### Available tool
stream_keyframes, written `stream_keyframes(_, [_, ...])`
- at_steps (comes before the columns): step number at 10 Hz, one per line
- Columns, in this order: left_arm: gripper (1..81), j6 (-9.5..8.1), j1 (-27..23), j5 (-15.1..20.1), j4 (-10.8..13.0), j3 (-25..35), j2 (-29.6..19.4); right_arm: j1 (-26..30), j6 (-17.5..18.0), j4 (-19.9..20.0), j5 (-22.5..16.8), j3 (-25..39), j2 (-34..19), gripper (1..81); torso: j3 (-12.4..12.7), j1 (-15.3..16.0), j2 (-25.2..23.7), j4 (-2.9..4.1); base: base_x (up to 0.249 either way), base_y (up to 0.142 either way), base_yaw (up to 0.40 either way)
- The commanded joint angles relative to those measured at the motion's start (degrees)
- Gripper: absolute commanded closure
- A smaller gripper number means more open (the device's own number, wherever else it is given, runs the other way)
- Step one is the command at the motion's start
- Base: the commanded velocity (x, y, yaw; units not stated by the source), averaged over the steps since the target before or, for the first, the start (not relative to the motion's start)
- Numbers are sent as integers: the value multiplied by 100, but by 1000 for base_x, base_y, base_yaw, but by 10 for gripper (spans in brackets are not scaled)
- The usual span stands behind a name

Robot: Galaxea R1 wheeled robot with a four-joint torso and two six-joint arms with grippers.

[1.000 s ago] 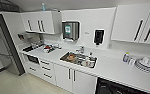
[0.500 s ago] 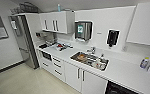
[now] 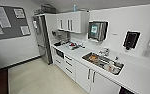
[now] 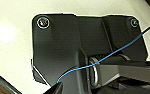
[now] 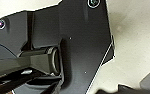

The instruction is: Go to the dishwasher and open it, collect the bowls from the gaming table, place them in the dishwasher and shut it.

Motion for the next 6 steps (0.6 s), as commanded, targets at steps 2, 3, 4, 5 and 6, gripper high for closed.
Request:
stream_keyframes(2, [10,27,-202,304,41,4,-73,103,-47,-64,-264,286,-193,10,0,0,0,0,0,0,365])
stream_keyframes(3, [10,27,-202,304,41,4,-99,94,-55,-90,-141,973,-558,10,0,0,0,0,0,0,365])
stream_keyframes(4, [10,27,-185,304,42,48,-126,102,-55,-90,-132,1818,-1042,10,0,0,0,0,0,0,365])
stream_keyframes(5, [10,27,-167,295,50,92,-161,129,-55,-73,-132,2340,-1368,10,0,0,0,0,0,0,365])
stream_keyframes(6, [10,27,-149,286,50,205,-222,138,-55,-73,-123,2509,-1467,10,0,0,0,0,0,0,365])
